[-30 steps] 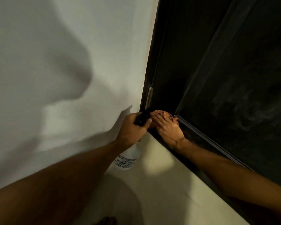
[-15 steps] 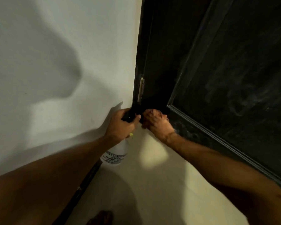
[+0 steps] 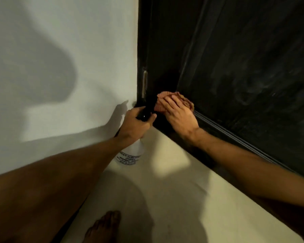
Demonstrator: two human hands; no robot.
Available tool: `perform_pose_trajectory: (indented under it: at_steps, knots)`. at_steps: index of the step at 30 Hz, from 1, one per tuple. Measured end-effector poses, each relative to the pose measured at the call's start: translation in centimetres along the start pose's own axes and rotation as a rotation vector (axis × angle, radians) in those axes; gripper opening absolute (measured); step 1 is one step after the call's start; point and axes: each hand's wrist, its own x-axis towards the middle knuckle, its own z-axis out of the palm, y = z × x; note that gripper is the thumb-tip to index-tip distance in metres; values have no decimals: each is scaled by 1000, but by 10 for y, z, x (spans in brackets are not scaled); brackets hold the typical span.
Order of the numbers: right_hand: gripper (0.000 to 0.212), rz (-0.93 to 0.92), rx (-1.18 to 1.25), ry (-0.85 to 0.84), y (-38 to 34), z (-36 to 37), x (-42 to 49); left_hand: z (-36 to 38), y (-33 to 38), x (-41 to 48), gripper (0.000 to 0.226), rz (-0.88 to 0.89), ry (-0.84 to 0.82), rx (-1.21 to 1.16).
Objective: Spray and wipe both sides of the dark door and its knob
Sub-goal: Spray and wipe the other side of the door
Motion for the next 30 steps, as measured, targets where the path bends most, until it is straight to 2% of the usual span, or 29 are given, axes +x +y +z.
perform_pose_trajectory:
  at_steps: [2,4,6,9,12,14,17,18,20,22,25,28,30]
  knots:
    - [52,-45,-53,30,-8,12,-9,4,0,-3,10,0,-1,0]
    - [45,-108,-21,-148,-29,36,-53,13,3,-10,14,16,-27,15]
    - [49,-166,54,-278,-37,50,-95,19,5,-13,18,27,-43,13]
    - [56,-40,127,-105,-6,34,-101,25,5,-14,21,18,-89,58]
    - [52,17,-35,40,15,15,-87,33,0,-18,24,9,-131,136]
    - [51,-32,-103,29,0,24,-101,39,1,-23,23,16,-133,146]
    - [51,-98,29,-176,-29,49,-157,51,10,-34,13,12,-169,102]
    - [53,-94,81,-187,-30,50,-163,53,11,-34,10,11,-182,93]
    - [56,6,115,-63,-19,40,-151,56,5,-34,10,8,-193,95]
    - [52,91,38,12,-6,23,-128,62,-8,-36,16,-13,-175,116]
    - [48,54,-62,78,-5,26,-116,75,-20,-45,12,-9,-172,107]
    - [46,-72,3,-105,-38,53,-164,81,-18,-53,19,-21,-146,102]
    - [52,-98,79,-220,-41,58,-197,84,-17,-59,20,-19,-186,124]
